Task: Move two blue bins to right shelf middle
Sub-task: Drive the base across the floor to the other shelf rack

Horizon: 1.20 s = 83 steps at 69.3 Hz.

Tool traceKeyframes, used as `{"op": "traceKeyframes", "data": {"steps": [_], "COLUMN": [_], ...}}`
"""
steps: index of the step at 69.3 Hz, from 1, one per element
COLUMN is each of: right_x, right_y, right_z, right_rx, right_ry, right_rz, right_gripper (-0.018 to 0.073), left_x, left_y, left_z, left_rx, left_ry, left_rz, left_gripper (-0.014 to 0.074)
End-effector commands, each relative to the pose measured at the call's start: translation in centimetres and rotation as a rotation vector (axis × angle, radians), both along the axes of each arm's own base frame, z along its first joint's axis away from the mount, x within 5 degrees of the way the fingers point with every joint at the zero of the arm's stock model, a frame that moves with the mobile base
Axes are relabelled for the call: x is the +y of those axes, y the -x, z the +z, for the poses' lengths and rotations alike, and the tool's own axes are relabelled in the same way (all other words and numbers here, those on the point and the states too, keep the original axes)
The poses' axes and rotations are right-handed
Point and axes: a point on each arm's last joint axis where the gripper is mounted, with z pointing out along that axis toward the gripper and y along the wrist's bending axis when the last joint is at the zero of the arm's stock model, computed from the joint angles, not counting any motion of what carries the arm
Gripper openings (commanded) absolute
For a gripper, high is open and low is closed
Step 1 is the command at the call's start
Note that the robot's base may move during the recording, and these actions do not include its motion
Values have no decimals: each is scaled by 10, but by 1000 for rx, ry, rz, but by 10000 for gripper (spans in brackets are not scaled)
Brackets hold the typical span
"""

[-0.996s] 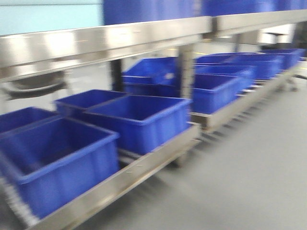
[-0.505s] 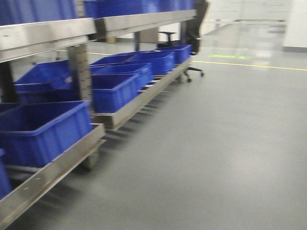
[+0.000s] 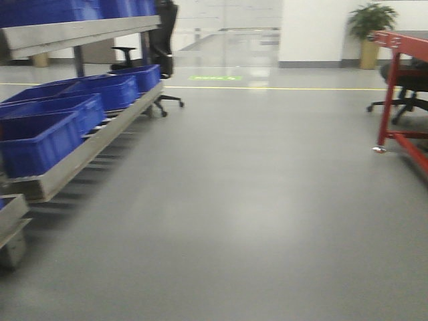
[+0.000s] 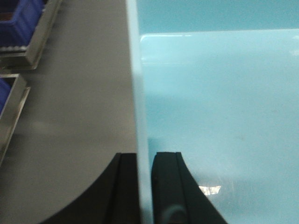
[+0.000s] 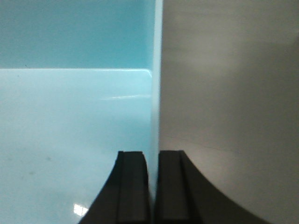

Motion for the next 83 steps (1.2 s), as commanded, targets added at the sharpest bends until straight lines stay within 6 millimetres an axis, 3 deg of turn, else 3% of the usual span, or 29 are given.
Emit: {"op": "traceKeyframes", "data": {"steps": [1, 83], "right_x": [-6, -6], "right_y": [1, 1], "right_z": [9, 9], "right_rx": [-71, -71], "right_ry": [9, 9], "right_rz": [-14, -14], "right_gripper": [-162, -162], "left_x": [3, 3], "left_y": [4, 4], "left_z": [8, 8], "left_rx": [-49, -49], "left_ry": [-7, -7], "left_rz": [-7, -7], "left_gripper": [-111, -111]}}
